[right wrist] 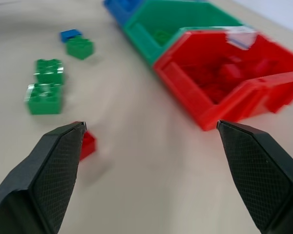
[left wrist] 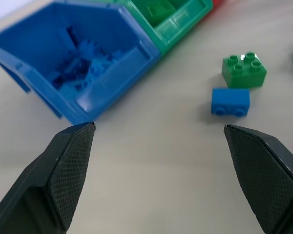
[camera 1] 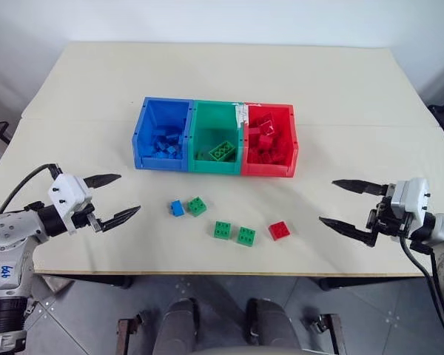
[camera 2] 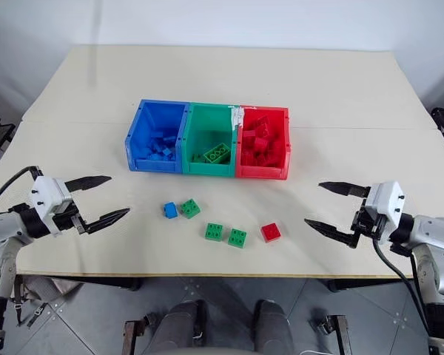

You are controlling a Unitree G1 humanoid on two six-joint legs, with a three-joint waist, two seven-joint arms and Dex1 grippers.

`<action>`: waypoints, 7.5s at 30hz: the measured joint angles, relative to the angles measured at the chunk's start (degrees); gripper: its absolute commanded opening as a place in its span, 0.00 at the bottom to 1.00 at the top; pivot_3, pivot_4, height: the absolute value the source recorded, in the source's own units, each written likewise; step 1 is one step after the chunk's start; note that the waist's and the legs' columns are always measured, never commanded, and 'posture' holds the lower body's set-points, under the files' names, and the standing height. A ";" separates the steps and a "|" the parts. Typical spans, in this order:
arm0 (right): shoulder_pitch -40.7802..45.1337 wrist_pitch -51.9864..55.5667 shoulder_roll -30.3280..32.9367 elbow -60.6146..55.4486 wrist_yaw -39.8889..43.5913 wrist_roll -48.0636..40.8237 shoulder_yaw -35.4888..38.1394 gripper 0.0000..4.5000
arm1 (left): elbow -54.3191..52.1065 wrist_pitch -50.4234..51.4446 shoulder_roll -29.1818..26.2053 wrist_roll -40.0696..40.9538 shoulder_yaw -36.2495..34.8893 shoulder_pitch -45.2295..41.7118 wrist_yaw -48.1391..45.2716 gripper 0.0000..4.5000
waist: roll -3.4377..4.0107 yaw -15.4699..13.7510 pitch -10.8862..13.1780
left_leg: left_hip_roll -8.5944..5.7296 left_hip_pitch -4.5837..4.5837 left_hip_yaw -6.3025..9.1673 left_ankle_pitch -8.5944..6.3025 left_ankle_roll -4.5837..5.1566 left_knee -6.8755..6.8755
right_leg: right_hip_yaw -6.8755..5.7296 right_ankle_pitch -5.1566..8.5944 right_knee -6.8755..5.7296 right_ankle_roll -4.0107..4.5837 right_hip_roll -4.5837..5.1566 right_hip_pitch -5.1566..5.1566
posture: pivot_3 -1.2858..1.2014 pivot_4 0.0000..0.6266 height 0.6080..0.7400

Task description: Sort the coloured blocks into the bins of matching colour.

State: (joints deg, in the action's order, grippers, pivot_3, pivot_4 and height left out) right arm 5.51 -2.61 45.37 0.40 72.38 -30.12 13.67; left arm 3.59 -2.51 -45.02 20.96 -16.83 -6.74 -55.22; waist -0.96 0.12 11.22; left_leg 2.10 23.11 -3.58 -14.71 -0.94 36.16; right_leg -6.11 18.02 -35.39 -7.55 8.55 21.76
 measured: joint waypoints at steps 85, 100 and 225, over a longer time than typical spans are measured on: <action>-0.59 5.07 -0.72 1.33 2.10 4.86 2.17 0.99 | -7.92 7.85 6.79 1.10 18.83 -8.50 -10.13 1.00 | 0.31 -1.39 0.14 | 0.71 0.13 -2.01 -0.86 0.06 1.13 | 0.16 -0.38 -0.24 -0.03 -0.04 0.77 | 0.52 0.24 1.00; 4.39 4.04 -0.09 3.14 4.90 6.27 -6.22 0.99 | -2.58 0.48 6.47 -1.00 15.30 -6.45 -11.42 1.00 | 0.29 0.69 0.14 | 0.91 -0.04 -2.02 -0.84 0.04 1.32 | 0.16 -0.48 -0.46 0.09 -0.04 0.83 | 0.52 0.24 1.00; 48.51 21.08 -34.26 18.61 -27.94 18.17 -21.77 0.33 | -25.09 14.50 12.83 9.81 -4.50 17.11 12.94 1.00 | 0.17 2.01 0.06 | 1.73 0.15 -3.54 -1.64 0.03 1.85 | -0.02 -0.81 -1.11 0.42 -0.12 1.93 | 0.52 0.24 1.00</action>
State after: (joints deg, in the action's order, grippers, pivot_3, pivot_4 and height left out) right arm 54.02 18.47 11.11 19.01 44.44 -11.95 -8.10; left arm -21.50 11.99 -32.19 30.77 -21.33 10.38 -42.28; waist -0.79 2.14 11.29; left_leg 3.84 23.26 -7.12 -16.36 -0.91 38.02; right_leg -6.12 17.21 -36.50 -7.13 8.43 23.69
